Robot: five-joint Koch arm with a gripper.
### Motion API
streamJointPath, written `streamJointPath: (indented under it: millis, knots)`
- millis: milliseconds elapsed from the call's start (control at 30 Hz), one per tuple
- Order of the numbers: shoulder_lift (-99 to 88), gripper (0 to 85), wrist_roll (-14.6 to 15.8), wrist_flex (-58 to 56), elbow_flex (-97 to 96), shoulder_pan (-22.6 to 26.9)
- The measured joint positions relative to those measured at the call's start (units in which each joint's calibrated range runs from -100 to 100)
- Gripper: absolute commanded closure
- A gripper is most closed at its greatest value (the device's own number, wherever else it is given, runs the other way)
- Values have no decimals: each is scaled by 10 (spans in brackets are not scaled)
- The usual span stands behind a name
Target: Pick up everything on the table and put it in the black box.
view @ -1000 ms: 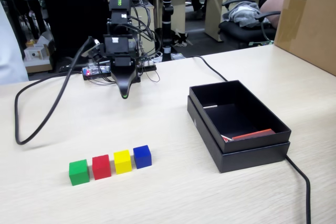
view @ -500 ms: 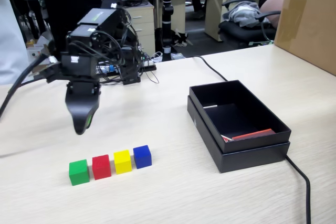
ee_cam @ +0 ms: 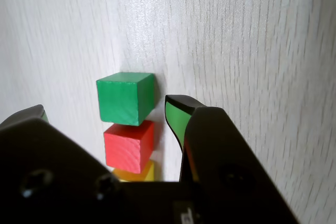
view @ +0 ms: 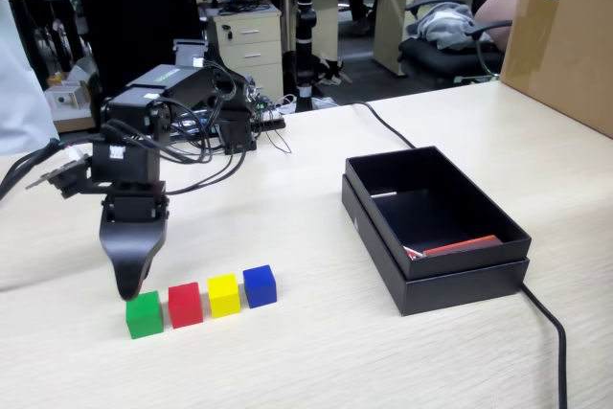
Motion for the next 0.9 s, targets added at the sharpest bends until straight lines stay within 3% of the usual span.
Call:
streamJointPath:
  millis: [433,667,900]
  knots:
    - [106,438,-7,-1,70,0]
    - [158,757,-10,-1,126,0]
    - [154,777,-10,0,126,-2]
